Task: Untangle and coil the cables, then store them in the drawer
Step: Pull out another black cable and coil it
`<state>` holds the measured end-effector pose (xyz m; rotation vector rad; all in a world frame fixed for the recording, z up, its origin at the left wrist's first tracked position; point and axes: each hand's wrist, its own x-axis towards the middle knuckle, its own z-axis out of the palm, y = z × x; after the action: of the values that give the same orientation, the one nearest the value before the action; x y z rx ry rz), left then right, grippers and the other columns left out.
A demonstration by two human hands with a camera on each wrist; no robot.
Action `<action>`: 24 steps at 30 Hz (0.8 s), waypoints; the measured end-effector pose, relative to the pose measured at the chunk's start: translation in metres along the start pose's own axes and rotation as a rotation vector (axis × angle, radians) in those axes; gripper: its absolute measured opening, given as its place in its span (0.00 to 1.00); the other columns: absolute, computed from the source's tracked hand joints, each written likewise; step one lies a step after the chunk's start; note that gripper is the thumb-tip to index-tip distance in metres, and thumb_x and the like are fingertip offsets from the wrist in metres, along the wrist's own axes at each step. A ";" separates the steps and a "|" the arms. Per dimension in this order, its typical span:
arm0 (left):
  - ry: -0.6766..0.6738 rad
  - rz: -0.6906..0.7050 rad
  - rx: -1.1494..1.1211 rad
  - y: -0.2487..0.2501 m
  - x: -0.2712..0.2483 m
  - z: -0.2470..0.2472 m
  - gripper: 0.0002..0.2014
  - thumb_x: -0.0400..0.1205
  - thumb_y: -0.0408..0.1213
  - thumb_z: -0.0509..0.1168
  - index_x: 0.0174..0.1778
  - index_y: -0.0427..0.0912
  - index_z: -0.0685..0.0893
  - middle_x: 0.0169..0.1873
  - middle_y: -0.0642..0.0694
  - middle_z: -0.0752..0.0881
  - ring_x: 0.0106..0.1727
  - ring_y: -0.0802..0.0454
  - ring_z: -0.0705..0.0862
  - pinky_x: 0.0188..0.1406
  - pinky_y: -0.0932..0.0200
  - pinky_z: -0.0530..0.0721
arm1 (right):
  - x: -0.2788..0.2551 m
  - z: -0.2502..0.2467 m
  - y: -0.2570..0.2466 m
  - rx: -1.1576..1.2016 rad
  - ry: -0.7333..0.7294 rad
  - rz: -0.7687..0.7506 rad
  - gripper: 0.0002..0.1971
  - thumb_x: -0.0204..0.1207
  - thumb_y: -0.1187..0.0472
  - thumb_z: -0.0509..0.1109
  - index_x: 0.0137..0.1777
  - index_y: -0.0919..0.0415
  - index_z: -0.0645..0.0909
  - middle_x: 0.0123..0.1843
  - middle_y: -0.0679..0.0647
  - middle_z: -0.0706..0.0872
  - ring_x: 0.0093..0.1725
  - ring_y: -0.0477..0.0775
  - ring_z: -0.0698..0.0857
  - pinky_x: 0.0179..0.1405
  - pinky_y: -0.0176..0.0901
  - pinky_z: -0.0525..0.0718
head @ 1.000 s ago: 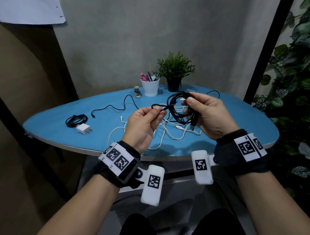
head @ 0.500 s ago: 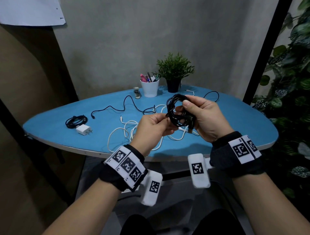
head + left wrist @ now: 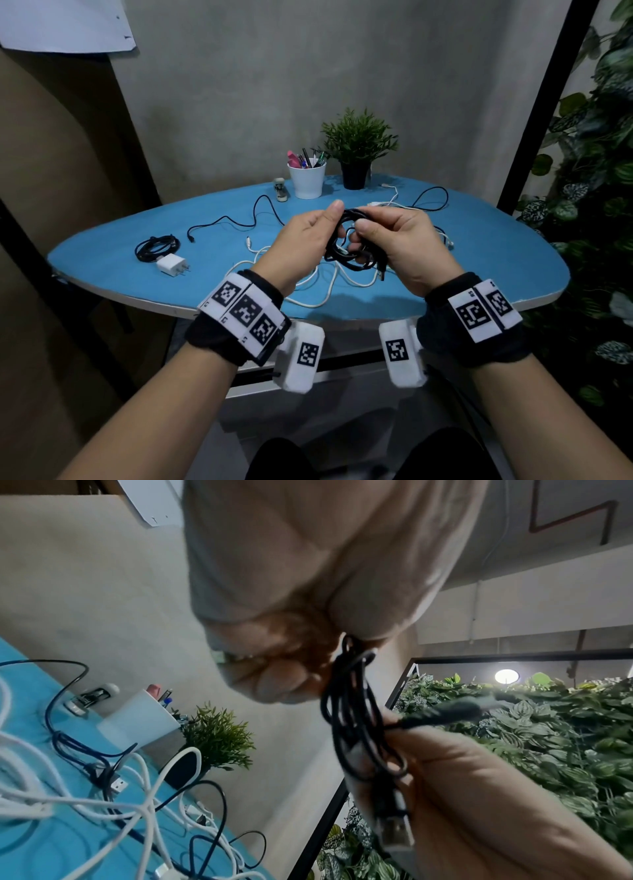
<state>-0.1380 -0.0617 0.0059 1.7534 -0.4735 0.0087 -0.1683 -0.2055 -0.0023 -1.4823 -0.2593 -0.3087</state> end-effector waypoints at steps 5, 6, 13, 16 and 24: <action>0.044 -0.033 0.002 -0.007 0.005 0.002 0.21 0.85 0.54 0.52 0.30 0.44 0.70 0.27 0.45 0.68 0.25 0.52 0.65 0.25 0.58 0.63 | -0.004 0.000 0.000 0.061 -0.046 -0.002 0.12 0.78 0.77 0.63 0.51 0.58 0.75 0.41 0.65 0.84 0.35 0.58 0.86 0.33 0.46 0.87; 0.057 -0.036 0.007 -0.008 0.005 0.002 0.22 0.85 0.55 0.52 0.31 0.44 0.70 0.27 0.44 0.67 0.25 0.50 0.65 0.26 0.58 0.62 | -0.005 0.000 0.001 0.060 -0.075 -0.004 0.13 0.77 0.77 0.63 0.48 0.58 0.78 0.43 0.64 0.85 0.38 0.60 0.86 0.36 0.46 0.87; 0.120 -0.029 0.031 -0.013 0.009 0.001 0.24 0.74 0.65 0.53 0.30 0.45 0.69 0.27 0.42 0.70 0.28 0.48 0.65 0.30 0.53 0.62 | -0.008 0.002 0.005 -0.125 -0.135 -0.020 0.13 0.63 0.77 0.77 0.41 0.58 0.88 0.36 0.46 0.90 0.39 0.43 0.85 0.43 0.34 0.82; 0.110 0.014 0.060 -0.013 0.007 0.001 0.22 0.81 0.59 0.55 0.29 0.45 0.69 0.24 0.48 0.66 0.24 0.51 0.63 0.28 0.54 0.62 | -0.006 0.004 0.006 -0.134 -0.040 -0.033 0.07 0.68 0.70 0.76 0.39 0.57 0.87 0.35 0.53 0.88 0.37 0.50 0.84 0.44 0.48 0.81; 0.221 0.113 0.442 -0.012 0.005 -0.002 0.23 0.87 0.49 0.50 0.27 0.43 0.64 0.22 0.49 0.68 0.26 0.53 0.67 0.25 0.61 0.62 | -0.008 -0.001 0.001 -0.101 0.036 -0.054 0.08 0.73 0.66 0.73 0.40 0.52 0.88 0.56 0.47 0.84 0.60 0.51 0.82 0.64 0.60 0.78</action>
<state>-0.1291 -0.0596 -0.0040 2.1239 -0.4281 0.4105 -0.1750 -0.2063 -0.0060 -1.5694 -0.2583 -0.3970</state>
